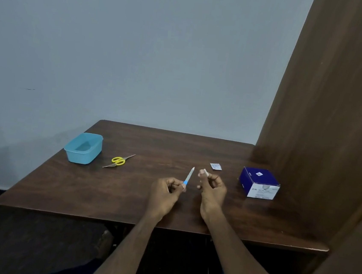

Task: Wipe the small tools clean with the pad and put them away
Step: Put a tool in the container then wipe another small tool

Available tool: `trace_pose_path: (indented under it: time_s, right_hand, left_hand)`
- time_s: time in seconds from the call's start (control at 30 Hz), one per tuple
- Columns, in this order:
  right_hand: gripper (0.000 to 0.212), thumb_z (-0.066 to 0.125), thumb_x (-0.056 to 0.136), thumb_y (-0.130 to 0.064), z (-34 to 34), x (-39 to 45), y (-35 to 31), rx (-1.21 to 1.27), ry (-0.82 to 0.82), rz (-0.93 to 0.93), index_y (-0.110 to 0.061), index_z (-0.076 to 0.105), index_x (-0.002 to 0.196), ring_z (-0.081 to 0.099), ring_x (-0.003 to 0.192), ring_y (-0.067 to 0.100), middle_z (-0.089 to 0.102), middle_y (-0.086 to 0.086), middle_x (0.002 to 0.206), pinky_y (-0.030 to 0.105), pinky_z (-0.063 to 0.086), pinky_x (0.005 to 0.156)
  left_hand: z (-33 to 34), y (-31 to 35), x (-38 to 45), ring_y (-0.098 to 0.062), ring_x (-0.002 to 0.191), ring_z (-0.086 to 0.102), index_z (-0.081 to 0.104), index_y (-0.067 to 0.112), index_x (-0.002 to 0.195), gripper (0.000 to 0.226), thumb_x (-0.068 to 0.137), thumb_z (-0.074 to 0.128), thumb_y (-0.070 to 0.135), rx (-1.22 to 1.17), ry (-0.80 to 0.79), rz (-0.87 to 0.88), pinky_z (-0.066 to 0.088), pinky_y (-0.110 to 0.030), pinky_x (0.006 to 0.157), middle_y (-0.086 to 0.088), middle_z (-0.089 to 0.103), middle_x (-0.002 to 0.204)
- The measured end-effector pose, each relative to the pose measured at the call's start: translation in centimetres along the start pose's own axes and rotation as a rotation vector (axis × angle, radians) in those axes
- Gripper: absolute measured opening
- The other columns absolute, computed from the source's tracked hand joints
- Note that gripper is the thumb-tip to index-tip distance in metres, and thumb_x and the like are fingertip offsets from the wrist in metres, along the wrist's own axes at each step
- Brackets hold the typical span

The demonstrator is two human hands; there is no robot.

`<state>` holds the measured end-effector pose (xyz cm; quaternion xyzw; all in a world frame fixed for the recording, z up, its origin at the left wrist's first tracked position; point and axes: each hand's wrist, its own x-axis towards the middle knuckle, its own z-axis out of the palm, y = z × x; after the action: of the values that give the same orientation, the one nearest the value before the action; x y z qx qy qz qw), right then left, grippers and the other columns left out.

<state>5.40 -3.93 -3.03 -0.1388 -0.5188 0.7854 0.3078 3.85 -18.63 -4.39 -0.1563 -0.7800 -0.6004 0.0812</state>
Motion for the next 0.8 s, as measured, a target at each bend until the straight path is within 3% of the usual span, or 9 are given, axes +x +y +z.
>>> trace_pose_path:
  time_s: [0.17,0.33,0.6,0.8]
  right_hand:
    - [0.027,0.089,0.084,-0.008,-0.1,-0.1,0.8,-0.218,-0.244,-0.048,-0.011,0.066,0.071,0.061,0.064,0.011,0.071,0.005,0.069,0.026,0.049,0.066]
    - [0.04,0.085,0.086,-0.001,-0.1,-0.2,0.2,-0.19,-0.218,-0.03,-0.014,0.053,0.067,0.06,0.056,0.007,0.064,-0.005,0.061,0.023,0.051,0.06]
    - [0.032,0.087,0.086,-0.006,-0.2,-0.6,-0.3,-0.132,-0.108,-0.002,-0.015,0.059,0.071,0.057,0.059,0.008,0.07,-0.006,0.069,0.021,0.05,0.058]
    - [0.029,0.091,0.082,-0.015,-0.2,-0.7,-0.1,-0.202,-0.207,0.003,-0.004,0.065,0.078,0.051,0.059,0.01,0.065,0.003,0.071,0.022,0.044,0.055]
  left_hand:
    - [0.4,-0.1,0.4,-0.006,0.074,0.076,0.083,0.024,0.082,0.013,0.095,0.08,0.021,0.016,-0.025,0.018,0.052,-0.02,0.066,0.014,0.08,0.078]
    - [0.0,0.7,0.2,-0.002,0.075,0.074,0.084,0.02,0.089,0.008,0.096,0.08,0.018,0.001,-0.017,0.051,0.046,-0.013,0.065,0.013,0.081,0.081]
    - [0.1,0.6,0.1,-0.005,0.08,0.077,0.083,0.022,0.087,0.009,0.095,0.08,0.019,-0.035,0.036,-0.023,0.054,-0.022,0.075,0.014,0.081,0.081]
    - [-0.2,0.9,-0.3,-0.004,0.08,0.076,0.084,0.024,0.088,0.008,0.095,0.081,0.023,-0.019,-0.02,-0.013,0.053,-0.021,0.072,0.013,0.081,0.082]
